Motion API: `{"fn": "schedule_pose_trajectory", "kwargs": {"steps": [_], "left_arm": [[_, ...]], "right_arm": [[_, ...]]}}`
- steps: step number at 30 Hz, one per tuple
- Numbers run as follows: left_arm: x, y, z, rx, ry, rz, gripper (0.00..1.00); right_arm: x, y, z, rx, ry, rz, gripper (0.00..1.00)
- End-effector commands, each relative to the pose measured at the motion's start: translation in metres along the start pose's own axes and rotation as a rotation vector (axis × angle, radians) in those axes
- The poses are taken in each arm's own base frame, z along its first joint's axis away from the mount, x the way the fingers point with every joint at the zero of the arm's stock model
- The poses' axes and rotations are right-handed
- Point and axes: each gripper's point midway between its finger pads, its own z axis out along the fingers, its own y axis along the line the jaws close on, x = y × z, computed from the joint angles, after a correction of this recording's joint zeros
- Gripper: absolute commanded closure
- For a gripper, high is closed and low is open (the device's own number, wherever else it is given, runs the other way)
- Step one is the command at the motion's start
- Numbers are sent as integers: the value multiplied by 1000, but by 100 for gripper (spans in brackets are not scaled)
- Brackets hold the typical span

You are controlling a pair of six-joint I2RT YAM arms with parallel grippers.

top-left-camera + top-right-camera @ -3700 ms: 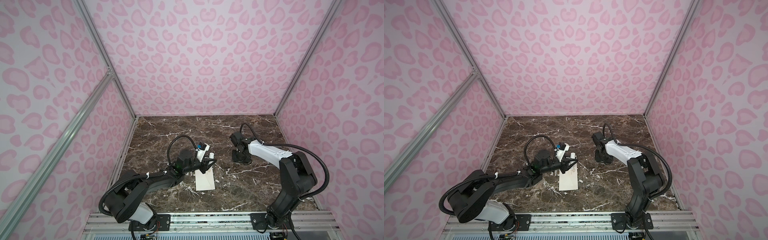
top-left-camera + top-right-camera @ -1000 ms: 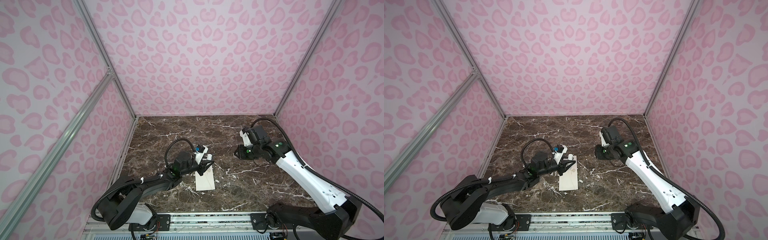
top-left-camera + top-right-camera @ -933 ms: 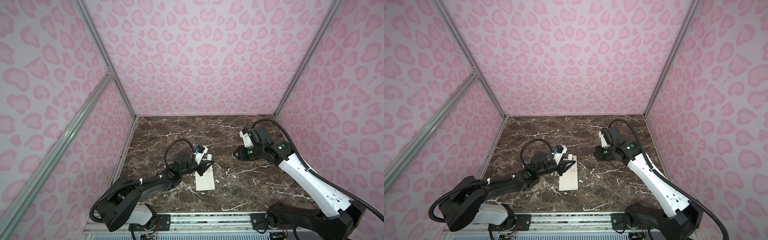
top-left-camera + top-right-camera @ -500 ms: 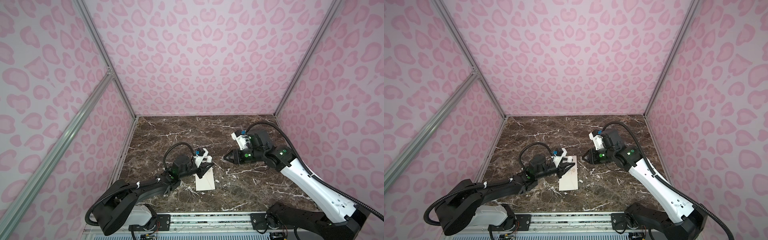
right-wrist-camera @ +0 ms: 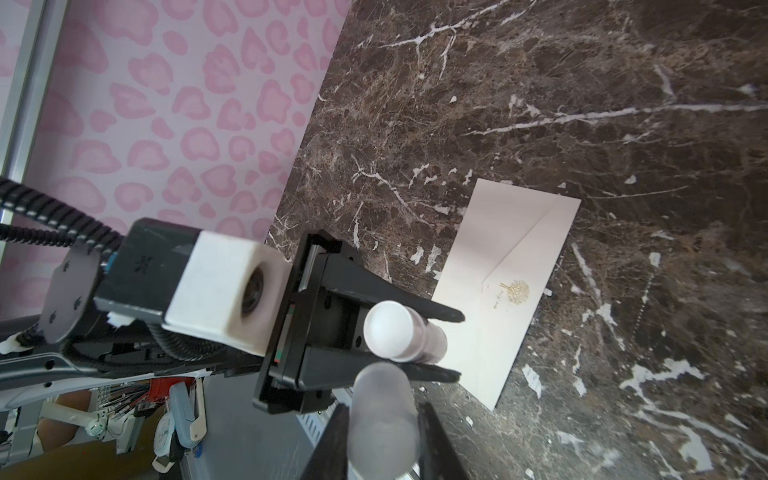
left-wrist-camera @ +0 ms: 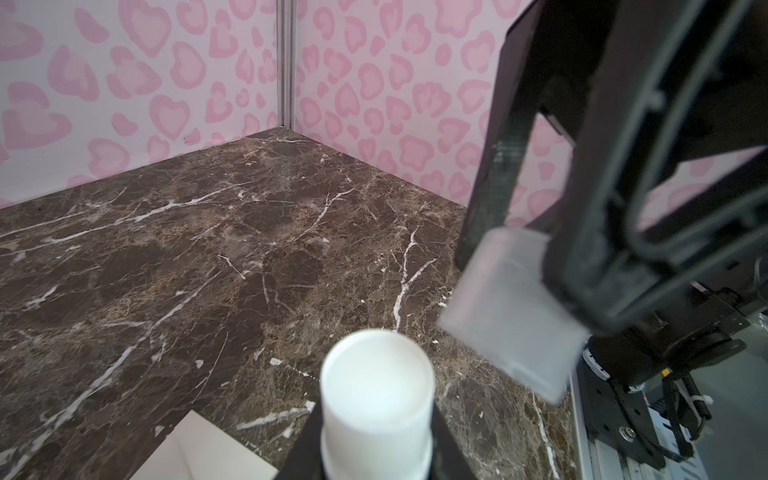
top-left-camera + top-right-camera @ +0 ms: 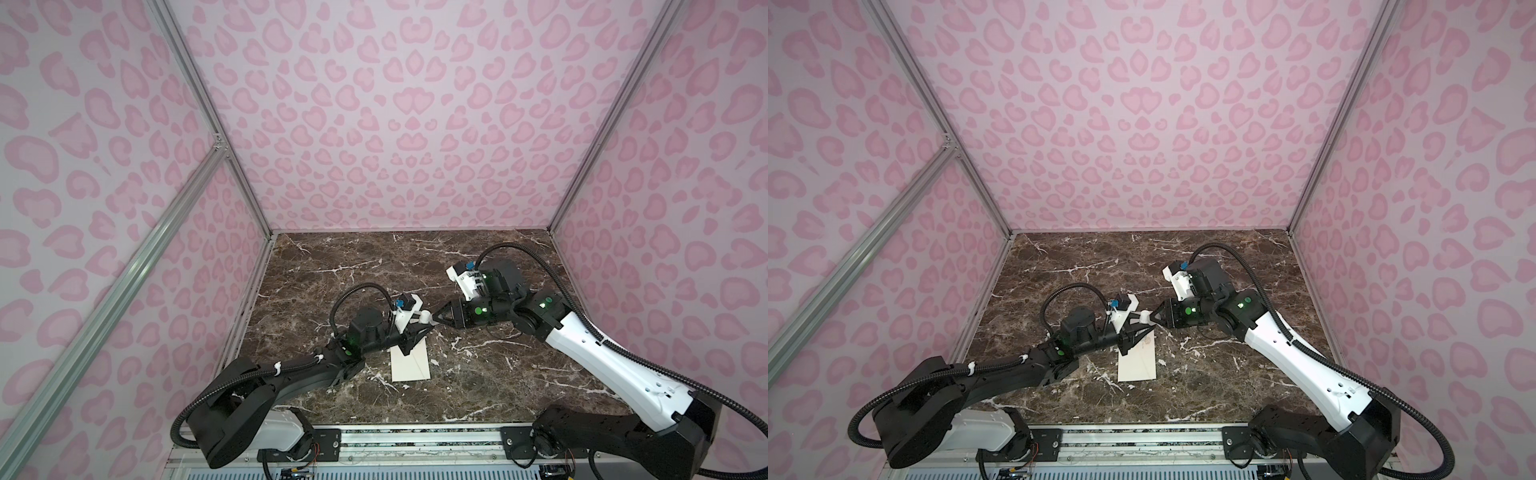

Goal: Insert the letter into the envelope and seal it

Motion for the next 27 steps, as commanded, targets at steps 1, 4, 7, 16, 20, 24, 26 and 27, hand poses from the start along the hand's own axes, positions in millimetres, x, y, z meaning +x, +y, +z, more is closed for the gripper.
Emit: {"fn": "schedule_pose_trajectory", "kwargs": {"steps": [1, 4, 7, 16, 20, 24, 26, 27], "left_arm": [[-14, -5, 1, 18, -45, 32, 96], [-14, -7, 1, 23, -46, 33, 96], [-14, -8, 1, 26, -47, 34, 96], [-15, -12, 2, 35, -45, 47, 96], [-14, -15, 3, 38, -39, 58, 96], [-13, -17, 4, 36, -34, 71, 96], [-14, -19, 4, 38, -35, 78, 96], [-15, -19, 3, 35, -36, 80, 96]], "right_arm": [[-4, 3, 4, -21, -11, -7, 73], [-6, 2, 6, -19, -11, -6, 73], [-7, 0, 7, -7, -15, -7, 73], [-12, -4, 8, -1, -23, 3, 73], [-12, -7, 9, 3, -22, 9, 73], [-12, -7, 10, 1, -19, 10, 74], [-12, -7, 10, 0, -17, 11, 74], [-11, -7, 11, 1, -15, 12, 74]]}}
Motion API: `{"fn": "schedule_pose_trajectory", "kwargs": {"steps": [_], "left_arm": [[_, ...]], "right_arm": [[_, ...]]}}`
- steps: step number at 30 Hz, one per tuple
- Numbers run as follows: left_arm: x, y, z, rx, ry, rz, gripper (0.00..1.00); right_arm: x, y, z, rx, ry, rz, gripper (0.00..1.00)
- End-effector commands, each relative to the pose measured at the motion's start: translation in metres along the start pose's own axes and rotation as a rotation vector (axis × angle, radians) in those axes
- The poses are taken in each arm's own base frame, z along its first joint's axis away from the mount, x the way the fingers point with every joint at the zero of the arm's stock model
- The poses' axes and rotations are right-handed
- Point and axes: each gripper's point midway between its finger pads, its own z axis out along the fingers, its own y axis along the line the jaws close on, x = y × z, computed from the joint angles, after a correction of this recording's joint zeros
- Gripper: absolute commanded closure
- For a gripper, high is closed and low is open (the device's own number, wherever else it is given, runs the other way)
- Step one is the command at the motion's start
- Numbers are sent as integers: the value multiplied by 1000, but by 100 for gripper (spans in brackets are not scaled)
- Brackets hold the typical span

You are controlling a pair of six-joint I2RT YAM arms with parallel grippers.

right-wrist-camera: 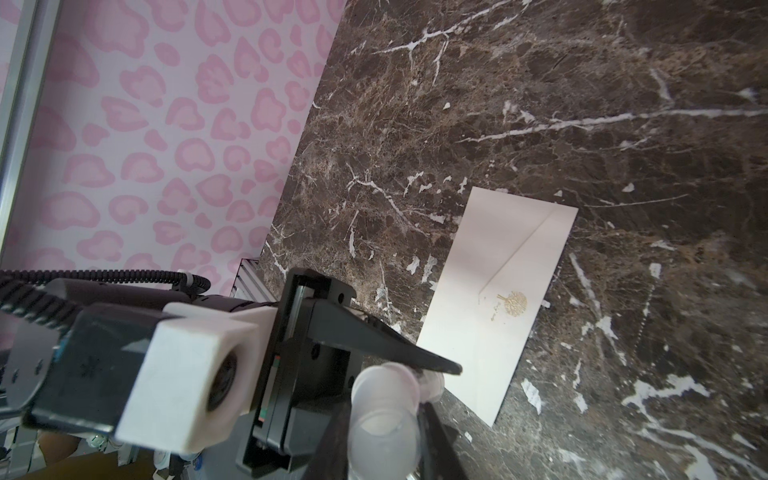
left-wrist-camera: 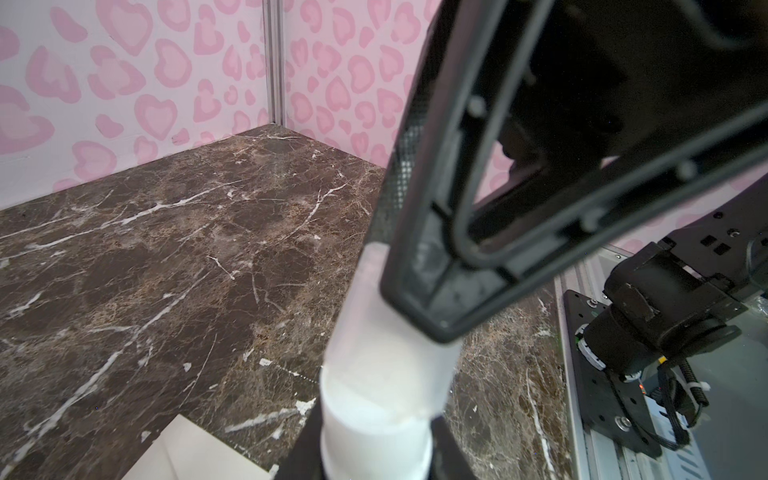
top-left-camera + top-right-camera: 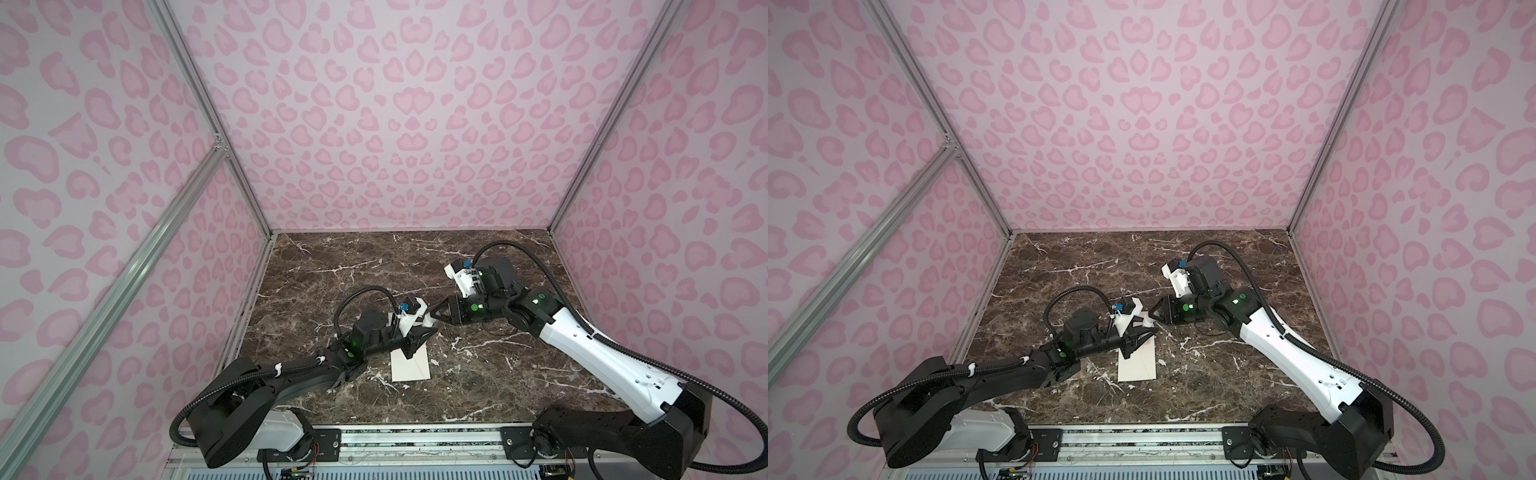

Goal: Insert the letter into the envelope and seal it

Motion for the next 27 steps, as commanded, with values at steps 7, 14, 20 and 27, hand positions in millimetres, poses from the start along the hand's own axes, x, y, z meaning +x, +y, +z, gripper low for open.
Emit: {"fn": "schedule_pose_trajectory", "kwargs": {"steps": [7, 14, 20, 27], "left_arm": [[-22, -9, -1, 18, -58, 68, 96], [-24, -11, -1, 20, -59, 73, 96], [-25, -12, -1, 21, -59, 75, 96], [-26, -11, -1, 18, -59, 75, 96]], "right_arm": [[-5, 0, 4, -4, -11, -3, 74], [-5, 1, 5, -13, -10, 3, 75], [-6, 7, 9, -29, -3, 0, 76], [-4, 17, 13, -45, 15, -19, 77]]}}
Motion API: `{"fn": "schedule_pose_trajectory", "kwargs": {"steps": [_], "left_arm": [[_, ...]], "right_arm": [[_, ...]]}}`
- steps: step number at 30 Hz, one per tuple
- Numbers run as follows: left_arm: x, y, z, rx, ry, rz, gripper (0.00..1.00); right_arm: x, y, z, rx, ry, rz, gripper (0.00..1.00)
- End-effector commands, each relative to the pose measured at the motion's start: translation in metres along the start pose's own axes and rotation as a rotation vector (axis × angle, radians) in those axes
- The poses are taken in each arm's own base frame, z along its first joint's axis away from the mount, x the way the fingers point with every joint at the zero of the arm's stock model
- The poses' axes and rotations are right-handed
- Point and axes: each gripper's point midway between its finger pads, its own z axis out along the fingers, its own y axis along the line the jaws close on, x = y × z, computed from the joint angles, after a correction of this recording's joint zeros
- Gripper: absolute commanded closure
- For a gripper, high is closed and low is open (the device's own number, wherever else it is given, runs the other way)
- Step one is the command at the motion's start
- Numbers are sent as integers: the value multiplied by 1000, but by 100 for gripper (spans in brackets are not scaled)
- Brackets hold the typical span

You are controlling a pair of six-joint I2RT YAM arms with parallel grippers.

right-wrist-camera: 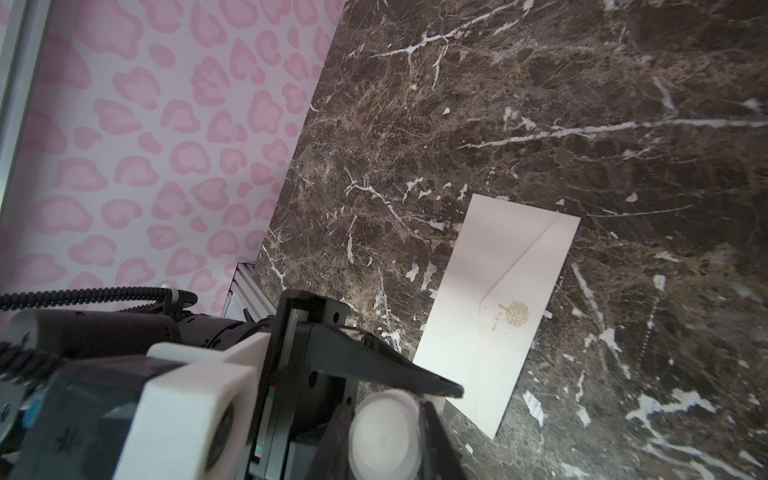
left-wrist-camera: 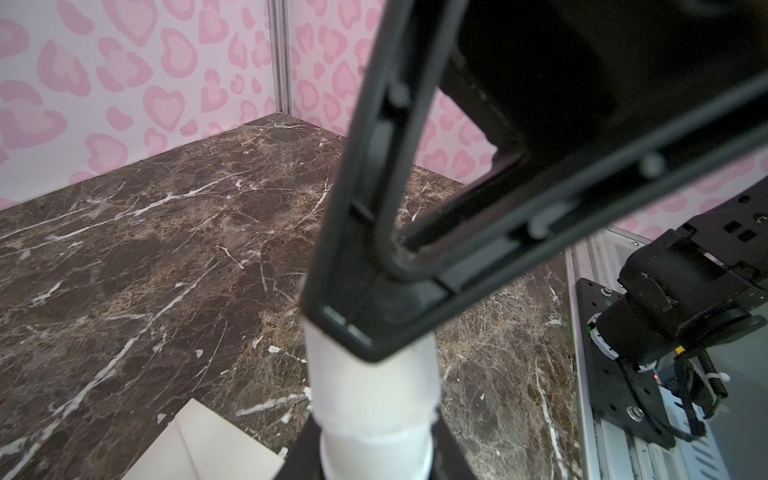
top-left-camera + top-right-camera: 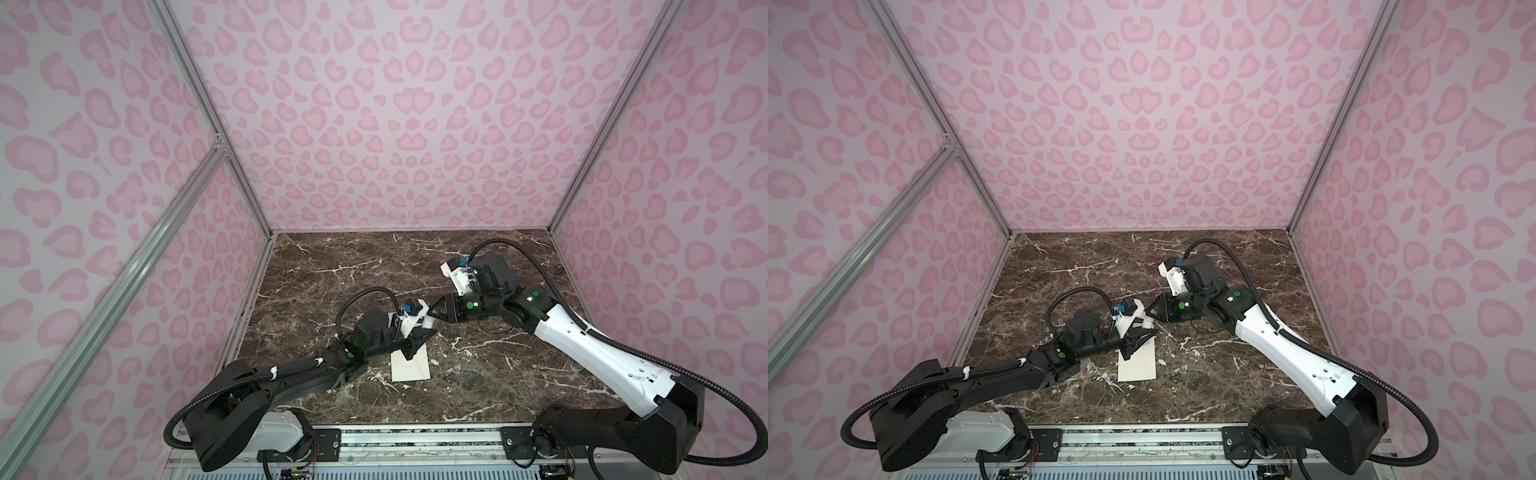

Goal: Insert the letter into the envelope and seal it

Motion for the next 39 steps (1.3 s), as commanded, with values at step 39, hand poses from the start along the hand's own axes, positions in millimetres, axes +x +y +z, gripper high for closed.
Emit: {"fn": "schedule_pose_trajectory", "kwargs": {"steps": [39], "left_arm": [[-43, 9, -8, -41, -120, 7, 96]], "right_arm": [[18, 18, -1, -44, 28, -39, 79]]}}
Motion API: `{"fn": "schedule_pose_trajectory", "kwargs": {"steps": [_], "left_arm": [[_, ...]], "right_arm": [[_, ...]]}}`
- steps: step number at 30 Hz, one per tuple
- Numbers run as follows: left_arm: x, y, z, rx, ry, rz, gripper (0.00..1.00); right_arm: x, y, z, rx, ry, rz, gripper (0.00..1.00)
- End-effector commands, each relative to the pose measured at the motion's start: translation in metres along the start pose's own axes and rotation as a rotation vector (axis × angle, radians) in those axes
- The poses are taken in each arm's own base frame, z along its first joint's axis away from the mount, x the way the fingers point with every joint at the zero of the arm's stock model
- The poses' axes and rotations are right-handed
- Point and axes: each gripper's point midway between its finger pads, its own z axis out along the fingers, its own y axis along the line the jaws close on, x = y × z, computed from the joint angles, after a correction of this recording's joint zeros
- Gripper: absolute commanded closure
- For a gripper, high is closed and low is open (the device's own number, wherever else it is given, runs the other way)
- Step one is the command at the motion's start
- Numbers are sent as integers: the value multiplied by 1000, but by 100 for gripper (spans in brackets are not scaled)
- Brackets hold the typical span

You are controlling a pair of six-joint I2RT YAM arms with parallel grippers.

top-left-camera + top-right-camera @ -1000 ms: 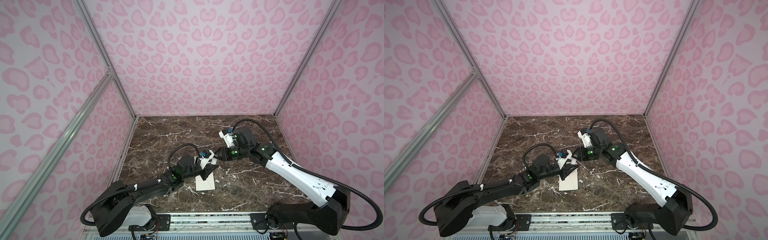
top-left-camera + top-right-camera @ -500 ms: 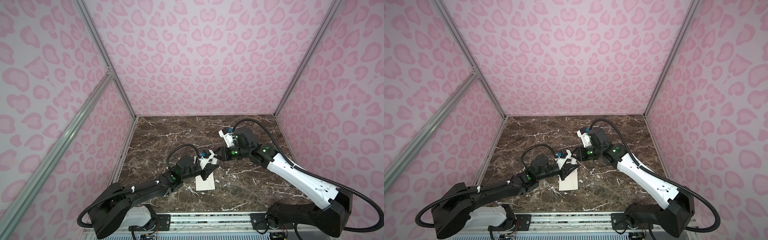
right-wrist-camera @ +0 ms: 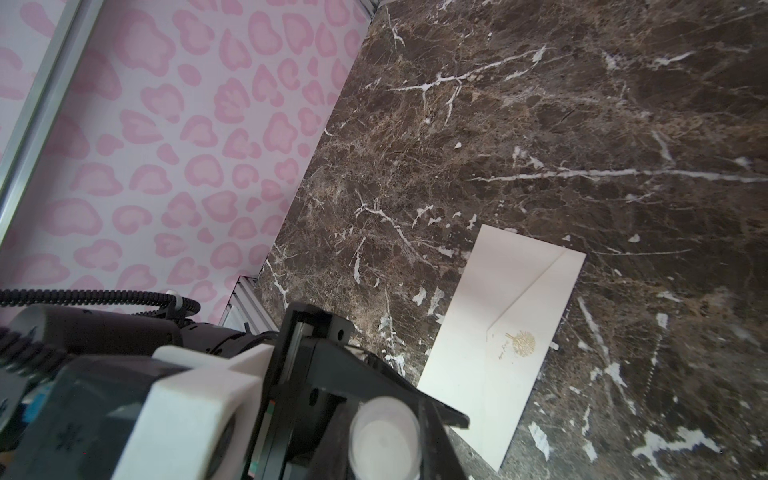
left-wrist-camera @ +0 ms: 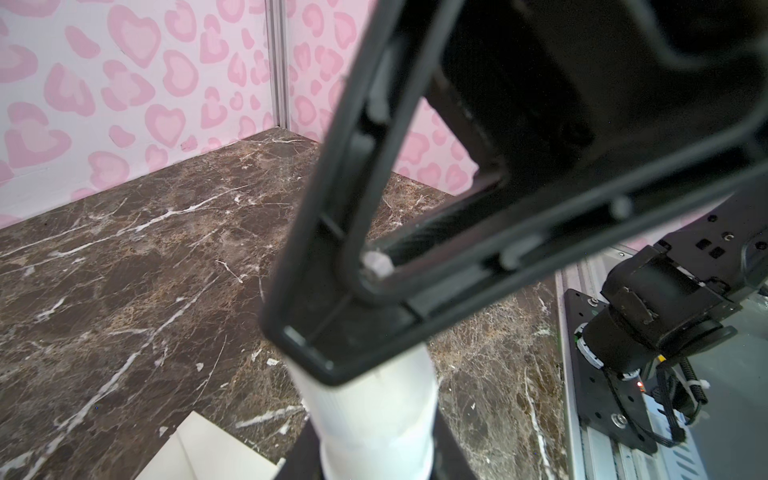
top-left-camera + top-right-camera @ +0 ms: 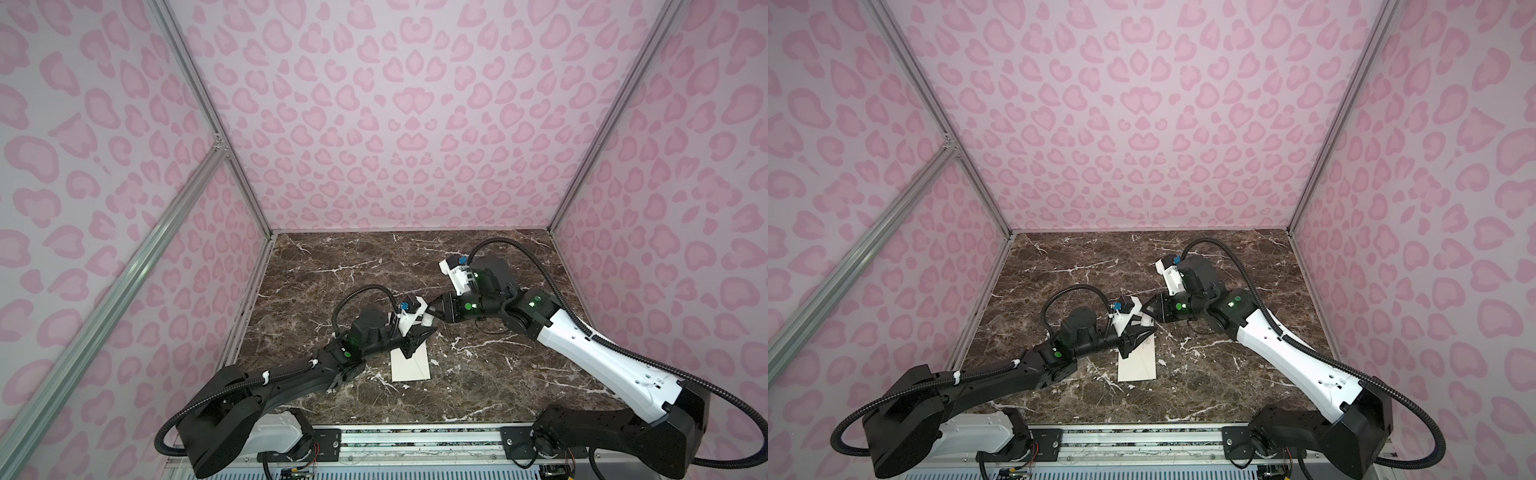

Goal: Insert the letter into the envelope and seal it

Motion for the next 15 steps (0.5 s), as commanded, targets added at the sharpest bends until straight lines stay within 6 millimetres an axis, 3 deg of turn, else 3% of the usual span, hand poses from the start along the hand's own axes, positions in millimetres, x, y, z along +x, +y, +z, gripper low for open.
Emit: {"fn": "schedule_pose_trajectory", "kwargs": {"steps": [1, 15], "left_arm": [[-28, 7, -1, -36, -91, 16, 96], [-28, 10, 1, -39, -78, 8, 96]], "right_arm": [[23, 5, 2, -38, 96, 21, 79], [30, 12, 0, -39, 104, -12, 78]]}}
